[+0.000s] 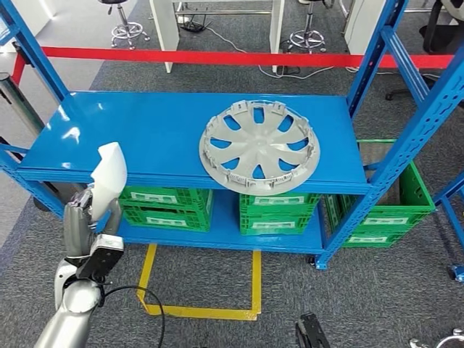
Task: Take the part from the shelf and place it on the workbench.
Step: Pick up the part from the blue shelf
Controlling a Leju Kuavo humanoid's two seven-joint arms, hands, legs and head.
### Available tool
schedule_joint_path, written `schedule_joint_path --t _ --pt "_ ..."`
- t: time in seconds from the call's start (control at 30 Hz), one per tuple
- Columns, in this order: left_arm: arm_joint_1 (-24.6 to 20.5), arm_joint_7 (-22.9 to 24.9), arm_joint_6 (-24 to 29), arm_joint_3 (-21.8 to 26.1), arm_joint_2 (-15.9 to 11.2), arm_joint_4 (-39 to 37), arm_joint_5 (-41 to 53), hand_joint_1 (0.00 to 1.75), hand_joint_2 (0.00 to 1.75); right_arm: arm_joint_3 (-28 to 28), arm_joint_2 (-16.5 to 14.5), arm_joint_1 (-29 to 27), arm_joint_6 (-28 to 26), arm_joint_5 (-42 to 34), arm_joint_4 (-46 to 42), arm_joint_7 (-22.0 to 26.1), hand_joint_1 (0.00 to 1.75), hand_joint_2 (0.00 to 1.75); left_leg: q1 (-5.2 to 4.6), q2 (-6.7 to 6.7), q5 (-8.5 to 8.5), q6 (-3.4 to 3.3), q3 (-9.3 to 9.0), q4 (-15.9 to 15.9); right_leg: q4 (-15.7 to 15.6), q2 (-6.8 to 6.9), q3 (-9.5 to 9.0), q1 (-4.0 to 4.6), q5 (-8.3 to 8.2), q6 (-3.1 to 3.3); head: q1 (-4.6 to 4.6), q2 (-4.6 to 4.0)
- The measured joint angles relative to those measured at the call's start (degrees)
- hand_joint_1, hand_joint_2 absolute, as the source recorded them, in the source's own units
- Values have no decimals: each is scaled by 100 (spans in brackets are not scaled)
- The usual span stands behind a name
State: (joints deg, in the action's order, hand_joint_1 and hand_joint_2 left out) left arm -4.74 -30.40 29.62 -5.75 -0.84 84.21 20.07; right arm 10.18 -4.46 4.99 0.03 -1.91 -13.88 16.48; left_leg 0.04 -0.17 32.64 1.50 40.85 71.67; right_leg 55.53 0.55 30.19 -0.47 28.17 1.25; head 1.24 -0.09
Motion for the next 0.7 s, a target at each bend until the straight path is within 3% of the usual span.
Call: schedule_joint_path --t 0.03,0.07,0.13,0.2,0.27,0.33,0.37,0.4,0.47,0.5,0.53,0.57,0.6,0.63,0.7 --pt "18 0 2 4 -4 0 1 175 175 -1 6 0 7 1 0 0 0 0 22 0 4 25 -17 213 21 5 79 -1 -49 -8 -1 0" --pt "31 0 3 8 -10 1 2 175 175 -2 12 0 11 2 0 0 0 0 44 1 -104 43 -118 235 50 10 163 -3 -94 -19 0 0" --pt "40 0 4 13 -20 3 6 175 175 -4 20 4 16 2 0 0 0 0 84 1 -384 60 -584 -278 122 15 321 -8 -169 -59 0 0" --pt "36 0 4 15 -21 13 11 175 175 -6 28 11 17 3 -2 1 0 0 87 -4 -364 28 -1129 -1072 187 11 429 4 -234 -120 -2 0" --pt "35 0 4 16 -21 26 13 175 175 -9 36 18 17 4 -4 2 0 0 56 -10 -257 -55 -1318 -1465 196 8 501 7 -333 -202 -7 0" --pt "43 0 4 16 -21 30 13 175 175 -11 44 9 17 4 -3 1 0 0 44 1 -339 -160 -1216 -1512 198 -7 578 -13 -381 -285 -7 0" --pt "47 0 6 18 -22 30 12 175 175 -12 49 -2 19 3 -3 1 0 0 44 11 -402 -211 -1157 -1522 277 -19 645 -19 -269 -314 -11 0" --pt "51 1 12 23 -24 30 11 175 175 -14 54 -12 23 -2 -2 -1 0 0 47 20 -468 -262 -1093 -1534 469 -31 730 -22 -49 -330 -13 0" --pt "79 2 26 37 -27 31 11 175 175 -21 63 -16 40 -24 -2 -2 0 0 31 29 -587 -325 -957 -1526 1142 -41 923 -21 538 -337 -17 0" --pt "110 2 34 44 -27 32 11 175 175 -26 66 -13 52 -43 -2 -2 0 0 16 31 -646 -339 -878 -1521 1495 -42 978 -20 730 -335 -17 0" --pt "150 2 40 49 -28 34 12 175 175 -32 68 -12 61 -65 -2 -2 0 0 -1 33 -704 -342 -799 -1516 1723 -43 973 -19 785 -329 -16 0" --pt "197 2 48 55 -28 39 13 175 175 -42 69 -12 67 -90 -2 -2 0 0 -16 35 -760 -343 -721 -1508 1783 -43 890 -16 716 -314 -15 0" --pt "243 2 59 62 -29 49 14 175 175 -57 69 -12 69 -116 -2 -2 0 0 -31 34 -814 -341 -646 -1501 1637 -43 712 -10 556 -290 -16 0" --pt "285 2 69 73 -30 63 14 175 175 -78 68 -8 66 -143 -3 1 0 0 -44 32 -865 -337 -581 -1495 1333 -45 458 2 393 -253 -16 0" --pt "353 2 97 100 -33 110 22 175 175 -131 69 17 56 -196 -10 20 0 0 -69 28 -967 -308 -477 -1483 509 -49 -145 44 279 -164 -11 0"
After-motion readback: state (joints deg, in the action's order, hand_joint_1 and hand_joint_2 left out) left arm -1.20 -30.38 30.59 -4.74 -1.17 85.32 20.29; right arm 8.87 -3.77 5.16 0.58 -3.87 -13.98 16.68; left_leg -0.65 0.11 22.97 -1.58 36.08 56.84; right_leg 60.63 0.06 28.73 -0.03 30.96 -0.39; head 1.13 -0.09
